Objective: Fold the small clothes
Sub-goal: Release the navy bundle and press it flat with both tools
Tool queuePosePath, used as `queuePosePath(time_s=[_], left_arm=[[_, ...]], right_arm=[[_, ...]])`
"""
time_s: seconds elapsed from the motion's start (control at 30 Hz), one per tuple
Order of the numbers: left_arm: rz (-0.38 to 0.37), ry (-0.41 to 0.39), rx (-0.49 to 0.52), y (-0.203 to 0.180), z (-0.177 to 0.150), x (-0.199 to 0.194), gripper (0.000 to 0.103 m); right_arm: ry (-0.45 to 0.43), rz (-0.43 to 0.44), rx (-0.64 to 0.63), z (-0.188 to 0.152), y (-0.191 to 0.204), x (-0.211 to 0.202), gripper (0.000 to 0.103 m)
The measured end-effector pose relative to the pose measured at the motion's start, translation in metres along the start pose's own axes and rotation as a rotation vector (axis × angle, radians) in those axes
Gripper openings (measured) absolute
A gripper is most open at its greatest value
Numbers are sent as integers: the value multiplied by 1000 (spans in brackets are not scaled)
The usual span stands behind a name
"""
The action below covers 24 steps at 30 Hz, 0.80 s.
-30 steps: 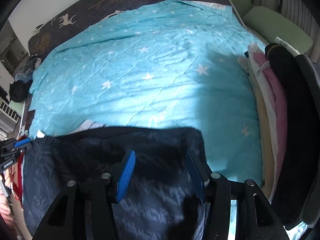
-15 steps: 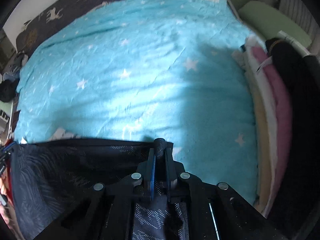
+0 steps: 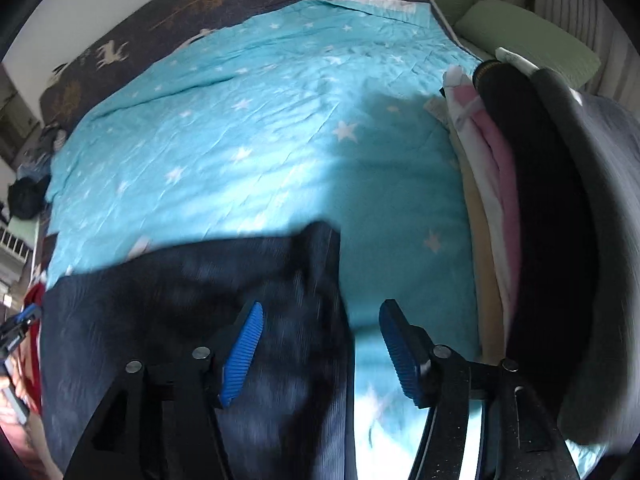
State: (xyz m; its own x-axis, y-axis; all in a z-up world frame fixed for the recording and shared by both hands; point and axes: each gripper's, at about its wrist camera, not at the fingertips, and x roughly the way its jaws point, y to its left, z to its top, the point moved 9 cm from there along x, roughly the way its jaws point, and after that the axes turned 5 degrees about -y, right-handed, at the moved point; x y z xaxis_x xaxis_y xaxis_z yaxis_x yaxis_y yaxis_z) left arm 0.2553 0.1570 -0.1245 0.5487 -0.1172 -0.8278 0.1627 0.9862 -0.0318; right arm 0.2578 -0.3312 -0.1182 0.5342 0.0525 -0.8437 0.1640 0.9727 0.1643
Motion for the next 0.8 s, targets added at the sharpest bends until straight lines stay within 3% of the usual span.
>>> queuePosePath(time_s=[0.1, 0.17, 0.2, 0.23, 0.27, 0.3, 0.43, 0.5, 0.53, 0.6, 0.67, 0.73, 0.8], left_arm=[[24, 34, -27, 2, -10, 9, 61], [-25, 47, -92, -1, -9, 17, 60], [-47, 46, -117, -3, -8, 18, 55], [-64, 33, -131, -5, -4, 20, 46], [-63, 26, -120, -6, -1, 21, 10], [-38, 28, -103, -5, 1, 24, 4], [-22, 1, -203, 22, 0, 24, 4], [78, -16, -262, 54, -6, 22, 3], [83, -16, -282, 61, -9, 20, 3], [-6, -28, -355, 66, -16, 10, 4], [-18, -36, -345, 63, -21, -2, 4], [-27, -46, -307, 51, -27, -17, 14], [-82, -60, -294, 34, -32, -32, 42]], right_arm=[[39, -13, -20, -34, 3, -5, 66], [60, 0, 3, -57, 1, -7, 66], [68, 7, 16, -68, 0, -8, 66], [53, 8, 23, -76, -1, -11, 67], [32, 3, 21, -80, -2, -16, 68], [24, -6, 17, -85, -4, -19, 68], [2, -68, 67, -99, -23, -31, 68], [-7, -90, 97, -107, -32, -38, 69], [-8, -94, 106, -110, -35, -41, 70], [-9, -88, 117, -116, -39, -46, 70], [-12, -80, 125, -120, -40, -54, 71], [-21, -77, 128, -121, -39, -62, 72], [-37, -77, 133, -124, -38, -71, 72]])
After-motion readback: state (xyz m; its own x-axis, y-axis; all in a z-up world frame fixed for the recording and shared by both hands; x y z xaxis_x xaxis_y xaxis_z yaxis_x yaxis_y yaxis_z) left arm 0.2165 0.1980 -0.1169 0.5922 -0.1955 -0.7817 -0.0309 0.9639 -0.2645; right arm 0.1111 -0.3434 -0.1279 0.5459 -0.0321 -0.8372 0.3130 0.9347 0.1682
